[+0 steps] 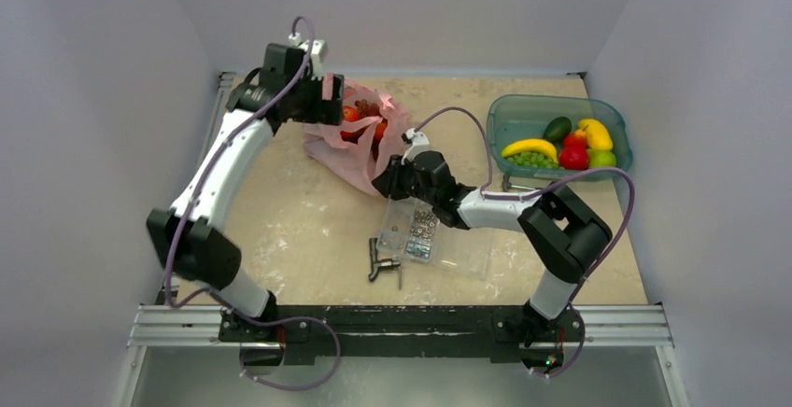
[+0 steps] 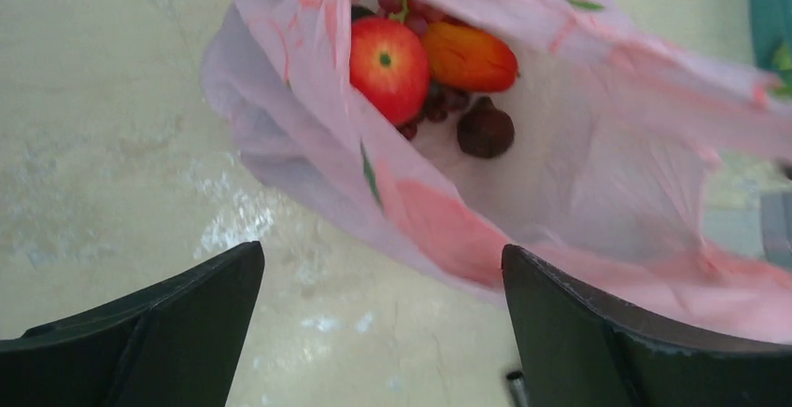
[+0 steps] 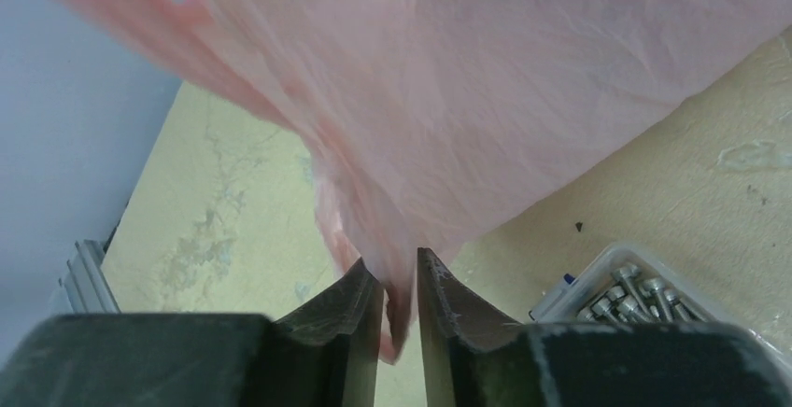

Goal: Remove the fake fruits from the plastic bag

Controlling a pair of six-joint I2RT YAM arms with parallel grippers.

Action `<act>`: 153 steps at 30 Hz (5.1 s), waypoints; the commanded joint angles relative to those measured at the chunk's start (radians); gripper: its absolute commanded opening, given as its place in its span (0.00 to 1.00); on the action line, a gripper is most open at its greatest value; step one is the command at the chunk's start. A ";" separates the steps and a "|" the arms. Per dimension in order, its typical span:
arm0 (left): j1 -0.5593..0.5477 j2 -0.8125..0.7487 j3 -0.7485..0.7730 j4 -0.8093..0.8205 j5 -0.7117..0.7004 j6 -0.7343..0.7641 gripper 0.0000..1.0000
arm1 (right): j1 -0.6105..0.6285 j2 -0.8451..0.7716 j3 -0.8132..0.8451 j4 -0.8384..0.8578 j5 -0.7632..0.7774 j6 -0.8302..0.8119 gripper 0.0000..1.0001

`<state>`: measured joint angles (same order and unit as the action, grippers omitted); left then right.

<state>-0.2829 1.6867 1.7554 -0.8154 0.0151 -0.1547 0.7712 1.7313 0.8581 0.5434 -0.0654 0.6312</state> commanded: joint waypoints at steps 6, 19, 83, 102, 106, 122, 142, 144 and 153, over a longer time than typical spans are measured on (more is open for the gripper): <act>0.016 -0.499 -0.425 0.211 0.092 -0.185 1.00 | -0.002 -0.085 0.076 -0.091 0.061 -0.081 0.48; -0.048 -0.596 -0.835 0.690 0.208 -0.398 0.70 | -0.003 -0.127 0.156 -0.134 0.147 -0.127 0.76; -0.100 -0.923 -1.214 0.582 -0.136 -0.487 0.00 | -0.090 -0.120 0.216 -0.306 0.448 -0.276 0.54; -0.100 -0.925 -1.240 0.633 -0.116 -0.456 0.00 | 0.120 -0.302 0.260 -0.351 0.282 -0.269 0.62; -0.101 -0.937 -1.235 0.614 -0.126 -0.457 0.00 | 0.117 -0.124 0.389 -0.304 0.280 -0.288 0.55; -0.101 -0.972 -1.254 0.594 -0.130 -0.471 0.00 | 0.012 0.371 0.781 -0.252 0.256 -0.310 0.75; -0.101 -0.926 -1.283 0.647 -0.077 -0.506 0.00 | 0.008 0.563 0.916 -0.190 0.334 -0.429 0.73; -0.100 -0.921 -1.278 0.640 -0.072 -0.508 0.00 | 0.008 0.555 0.904 -0.182 0.333 -0.432 0.64; -0.100 -0.947 -1.182 0.472 -0.045 -0.517 0.00 | 0.015 0.360 0.685 -0.140 0.219 -0.358 0.31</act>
<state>-0.3866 0.7670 0.4927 -0.2661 -0.0692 -0.6472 0.7742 2.2467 1.6302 0.3325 0.2287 0.2317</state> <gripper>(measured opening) 0.009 0.698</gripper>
